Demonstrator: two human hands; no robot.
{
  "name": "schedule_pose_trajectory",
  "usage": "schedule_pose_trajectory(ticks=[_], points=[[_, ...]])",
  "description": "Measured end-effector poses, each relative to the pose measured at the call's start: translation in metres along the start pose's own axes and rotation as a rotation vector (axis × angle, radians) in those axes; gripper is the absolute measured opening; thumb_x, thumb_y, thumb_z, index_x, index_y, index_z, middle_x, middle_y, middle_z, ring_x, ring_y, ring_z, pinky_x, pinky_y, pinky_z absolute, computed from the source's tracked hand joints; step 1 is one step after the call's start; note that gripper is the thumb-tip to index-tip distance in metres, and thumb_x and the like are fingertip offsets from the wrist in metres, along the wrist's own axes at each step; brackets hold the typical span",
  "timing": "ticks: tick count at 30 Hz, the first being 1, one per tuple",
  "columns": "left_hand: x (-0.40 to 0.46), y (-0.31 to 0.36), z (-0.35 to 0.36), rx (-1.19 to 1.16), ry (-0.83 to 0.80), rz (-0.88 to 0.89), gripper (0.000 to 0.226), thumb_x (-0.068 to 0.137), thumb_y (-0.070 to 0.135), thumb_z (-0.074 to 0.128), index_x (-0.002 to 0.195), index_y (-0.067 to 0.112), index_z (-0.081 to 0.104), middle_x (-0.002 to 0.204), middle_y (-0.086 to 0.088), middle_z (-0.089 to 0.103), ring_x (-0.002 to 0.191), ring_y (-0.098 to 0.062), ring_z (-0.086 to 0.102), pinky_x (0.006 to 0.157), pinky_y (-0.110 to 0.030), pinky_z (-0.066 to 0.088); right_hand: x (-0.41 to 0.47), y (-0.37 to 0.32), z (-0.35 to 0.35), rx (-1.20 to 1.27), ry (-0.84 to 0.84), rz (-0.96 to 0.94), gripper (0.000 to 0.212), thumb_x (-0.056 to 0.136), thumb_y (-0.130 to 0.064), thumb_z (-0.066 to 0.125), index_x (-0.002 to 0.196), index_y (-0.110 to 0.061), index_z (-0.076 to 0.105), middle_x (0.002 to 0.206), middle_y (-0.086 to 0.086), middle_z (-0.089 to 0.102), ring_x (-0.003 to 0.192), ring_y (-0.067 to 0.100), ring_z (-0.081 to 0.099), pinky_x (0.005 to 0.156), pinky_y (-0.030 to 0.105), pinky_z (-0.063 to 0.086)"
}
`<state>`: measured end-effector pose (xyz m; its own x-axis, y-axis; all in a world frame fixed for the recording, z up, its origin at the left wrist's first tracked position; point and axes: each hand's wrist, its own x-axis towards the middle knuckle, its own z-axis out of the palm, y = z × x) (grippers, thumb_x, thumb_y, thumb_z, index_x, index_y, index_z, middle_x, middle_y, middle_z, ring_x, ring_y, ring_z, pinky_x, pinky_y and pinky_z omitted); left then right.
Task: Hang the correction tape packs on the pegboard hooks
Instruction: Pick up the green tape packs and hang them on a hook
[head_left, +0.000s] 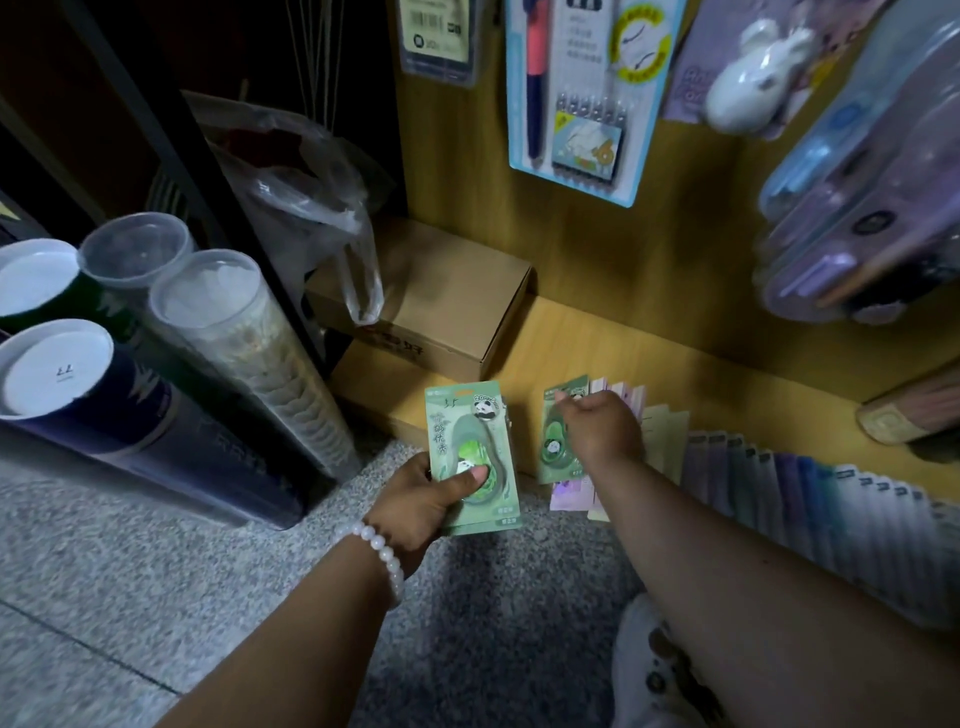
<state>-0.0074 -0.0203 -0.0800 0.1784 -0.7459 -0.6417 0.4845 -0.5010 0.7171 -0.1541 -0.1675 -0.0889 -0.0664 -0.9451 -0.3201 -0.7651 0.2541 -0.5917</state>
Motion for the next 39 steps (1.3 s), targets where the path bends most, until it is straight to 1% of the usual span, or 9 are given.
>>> schedule_pose_trajectory(ticks=[4, 9, 14, 17, 21, 27, 31, 34, 39], points=[[0.011, -0.004, -0.010, -0.018, 0.009, -0.004, 0.032, 0.082, 0.007, 0.070, 0.113, 0.001, 0.065, 0.107, -0.021, 0.073, 0.098, -0.038, 0.070, 0.091, -0.052, 0.055, 0.021, 0.014, 0.009, -0.269, 0.125, 0.007, 0.050, 0.086, -0.052, 0.059, 0.108, -0.008, 0.065, 0.113, 0.015, 0.067, 0.109, 0.036, 0.061, 0.087, 0.037, 0.049], [0.022, -0.009, -0.018, -0.017, 0.029, -0.015, 0.049, 0.072, 0.015, 0.076, 0.117, -0.001, 0.063, 0.109, -0.022, 0.072, 0.102, -0.041, 0.068, 0.094, -0.058, 0.051, 0.037, 0.009, 0.019, -0.396, 0.131, 0.004, 0.046, 0.090, -0.048, 0.055, 0.120, -0.014, 0.059, 0.133, 0.015, 0.055, 0.132, 0.035, 0.043, 0.102, 0.042, 0.041], [0.027, -0.011, -0.023, -0.012, 0.023, -0.017, 0.038, 0.078, 0.010, 0.073, 0.114, -0.002, 0.065, 0.108, -0.023, 0.072, 0.102, -0.042, 0.068, 0.091, -0.055, 0.054, 0.044, 0.000, 0.018, -0.455, 0.138, 0.010, 0.030, 0.094, -0.034, 0.053, 0.112, -0.014, 0.066, 0.123, 0.015, 0.060, 0.119, 0.034, 0.053, 0.097, 0.039, 0.044], [0.026, -0.008, -0.023, -0.002, 0.050, 0.010, 0.030, 0.082, 0.005, 0.071, 0.111, 0.000, 0.065, 0.104, -0.021, 0.074, 0.091, -0.037, 0.072, 0.073, -0.044, 0.061, 0.041, -0.004, 0.016, -0.402, 0.133, -0.001, 0.034, 0.094, -0.035, 0.053, 0.108, -0.009, 0.069, 0.117, 0.016, 0.065, 0.116, 0.034, 0.057, 0.103, 0.038, 0.042], [0.015, 0.003, -0.021, 0.010, 0.073, 0.063, 0.021, 0.084, 0.000, 0.068, 0.104, -0.002, 0.068, 0.089, -0.016, 0.076, 0.072, -0.027, 0.074, 0.060, -0.036, 0.061, 0.026, -0.015, 0.009, -0.299, 0.129, -0.008, 0.033, 0.093, -0.032, 0.057, 0.107, -0.006, 0.069, 0.114, 0.017, 0.067, 0.112, 0.035, 0.059, 0.092, 0.034, 0.047], [-0.016, 0.021, -0.019, 0.022, 0.096, 0.091, 0.026, 0.084, 0.002, 0.069, 0.109, -0.006, 0.066, 0.093, -0.019, 0.075, 0.075, -0.031, 0.073, 0.069, -0.046, 0.062, -0.009, -0.039, -0.027, -0.014, 0.084, -0.026, 0.034, 0.091, -0.035, 0.062, 0.104, -0.006, 0.071, 0.108, 0.015, 0.071, 0.107, 0.036, 0.062, 0.090, 0.034, 0.049], [-0.050, 0.036, -0.013, -0.001, 0.105, 0.117, 0.010, 0.088, 0.007, 0.067, 0.097, 0.003, 0.068, 0.081, -0.012, 0.076, 0.066, -0.026, 0.074, 0.054, -0.038, 0.061, -0.043, -0.061, -0.059, 0.339, -0.062, -0.048, 0.022, 0.089, -0.027, 0.067, 0.092, -0.005, 0.068, 0.098, 0.015, 0.069, 0.096, 0.031, 0.062, 0.088, 0.034, 0.047], [-0.080, 0.045, -0.007, -0.043, 0.115, 0.153, 0.014, 0.088, 0.010, 0.067, 0.100, 0.002, 0.067, 0.081, -0.013, 0.077, 0.065, -0.025, 0.074, 0.052, -0.036, 0.060, -0.070, -0.075, -0.076, 0.533, -0.246, -0.025, 0.018, 0.087, -0.021, 0.069, 0.094, -0.005, 0.064, 0.091, 0.012, 0.063, 0.085, 0.026, 0.057, 0.075, 0.030, 0.043], [-0.134, 0.074, 0.006, -0.059, 0.054, 0.238, 0.027, 0.092, 0.028, 0.061, 0.104, 0.005, 0.069, 0.097, -0.018, 0.076, 0.084, -0.030, 0.075, 0.071, -0.040, 0.062, -0.107, -0.097, -0.097, 0.617, -0.416, -0.001, 0.014, 0.086, -0.020, 0.069, 0.079, -0.012, 0.060, 0.059, 0.000, 0.041, 0.051, 0.011, 0.031, 0.040, 0.022, 0.022]])
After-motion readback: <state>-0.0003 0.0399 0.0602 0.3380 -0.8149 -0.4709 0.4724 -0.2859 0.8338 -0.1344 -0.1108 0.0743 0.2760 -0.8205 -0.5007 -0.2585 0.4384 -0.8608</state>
